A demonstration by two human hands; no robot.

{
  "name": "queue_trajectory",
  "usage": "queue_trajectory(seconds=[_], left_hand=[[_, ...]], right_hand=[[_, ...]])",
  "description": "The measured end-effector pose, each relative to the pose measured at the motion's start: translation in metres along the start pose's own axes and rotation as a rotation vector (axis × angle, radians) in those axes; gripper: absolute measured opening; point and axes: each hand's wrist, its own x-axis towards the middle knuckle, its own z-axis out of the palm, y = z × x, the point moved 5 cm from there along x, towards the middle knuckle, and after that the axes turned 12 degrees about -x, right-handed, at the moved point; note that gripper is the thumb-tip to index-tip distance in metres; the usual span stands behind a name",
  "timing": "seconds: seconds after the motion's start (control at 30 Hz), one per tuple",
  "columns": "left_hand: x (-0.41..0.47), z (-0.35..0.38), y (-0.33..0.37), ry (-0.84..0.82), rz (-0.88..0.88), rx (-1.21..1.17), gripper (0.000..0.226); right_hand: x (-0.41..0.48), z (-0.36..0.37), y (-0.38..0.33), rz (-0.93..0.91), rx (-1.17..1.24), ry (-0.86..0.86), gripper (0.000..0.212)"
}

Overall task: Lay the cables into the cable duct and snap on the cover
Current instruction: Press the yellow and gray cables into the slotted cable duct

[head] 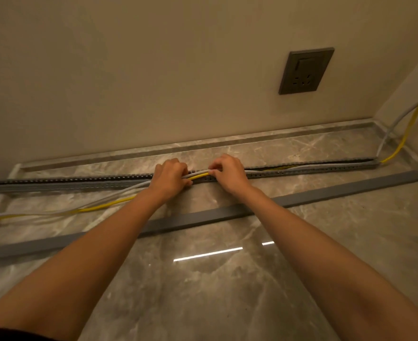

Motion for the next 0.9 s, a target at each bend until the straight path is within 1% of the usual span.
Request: queue_trajectory(seconds=[0.13, 0.2, 0.37, 0.43, 0.5, 0.53, 0.6, 0.67, 0.77, 0.9], left_hand=[[0.006, -0.002, -0.001, -0.072, 0.107, -0.006, 0.017], [0.011, -0.006, -0.001, -0.082, 0.156, -0.006, 0.014], [0.015, -0.013, -0.001, 0.009, 0.215, -0.054, 0.007], [0.013, -0.011, -0.001, 0.039, 0.236, -0.051, 0.004], [0.008, -0.007, -0.001, 0.046, 0.258, -0.027, 0.008], [0.006, -0.004, -0.001, 0.048, 0.275, 0.007, 0.011], [0.001, 0.001, 0.001, 0.068, 0.331, 0.111, 0.016], [-0.003, 0.006, 0.005, 0.086, 0.367, 0.185, 0.021], [-0.004, 0.014, 0.011, 0.067, 0.376, 0.24, 0.02], [-0.007, 0.021, 0.015, 0.048, 0.392, 0.297, 0.019]], right_hand=[[0.003, 0.005, 0.002, 0.098, 0.049, 0.009, 0.011], [0.002, 0.005, 0.003, 0.138, 0.071, 0.029, 0.008], [0.0, 0.006, 0.003, 0.199, 0.13, 0.04, 0.008], [-0.001, 0.005, 0.003, 0.186, 0.124, 0.042, 0.011], [-0.004, 0.005, 0.005, 0.175, 0.157, 0.034, 0.021], [-0.005, 0.004, 0.005, 0.173, 0.195, 0.019, 0.025], [-0.006, 0.004, 0.006, 0.154, 0.224, -0.011, 0.026], [-0.007, 0.004, 0.006, 0.115, 0.163, -0.011, 0.022], [-0.011, 0.004, 0.006, 0.022, -0.028, 0.05, 0.014], [-0.016, 0.005, 0.003, -0.123, -0.286, 0.071, 0.022]])
